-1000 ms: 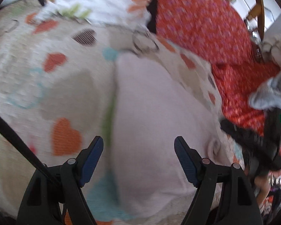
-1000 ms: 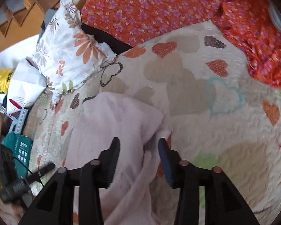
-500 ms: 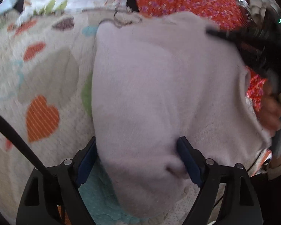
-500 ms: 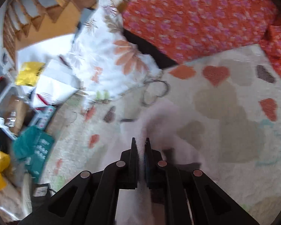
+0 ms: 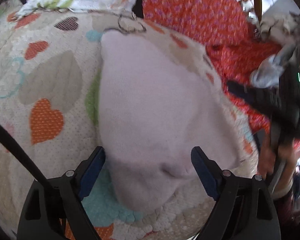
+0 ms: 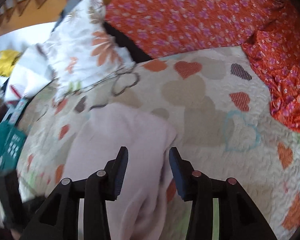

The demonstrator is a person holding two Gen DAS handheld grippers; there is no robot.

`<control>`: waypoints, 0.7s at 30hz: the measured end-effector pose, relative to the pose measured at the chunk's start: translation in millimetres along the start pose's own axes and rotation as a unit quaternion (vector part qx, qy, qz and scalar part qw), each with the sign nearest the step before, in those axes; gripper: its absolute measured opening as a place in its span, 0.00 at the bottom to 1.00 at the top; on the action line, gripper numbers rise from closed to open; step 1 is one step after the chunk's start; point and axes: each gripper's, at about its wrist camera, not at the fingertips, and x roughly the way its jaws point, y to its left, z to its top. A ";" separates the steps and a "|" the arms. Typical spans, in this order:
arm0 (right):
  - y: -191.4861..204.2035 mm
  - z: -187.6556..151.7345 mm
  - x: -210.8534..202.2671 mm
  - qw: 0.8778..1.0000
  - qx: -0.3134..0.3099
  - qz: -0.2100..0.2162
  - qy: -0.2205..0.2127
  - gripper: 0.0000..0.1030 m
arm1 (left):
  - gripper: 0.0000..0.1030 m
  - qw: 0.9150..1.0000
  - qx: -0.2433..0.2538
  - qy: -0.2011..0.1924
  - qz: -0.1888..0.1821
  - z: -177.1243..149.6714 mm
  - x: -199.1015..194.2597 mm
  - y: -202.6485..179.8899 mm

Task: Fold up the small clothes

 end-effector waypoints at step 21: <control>-0.3 -78.8 -27.8 0.999 0.038 -0.002 -0.008 0.09 | 0.79 0.999 -0.015 0.020 0.039 -17.8 -11.2 40.8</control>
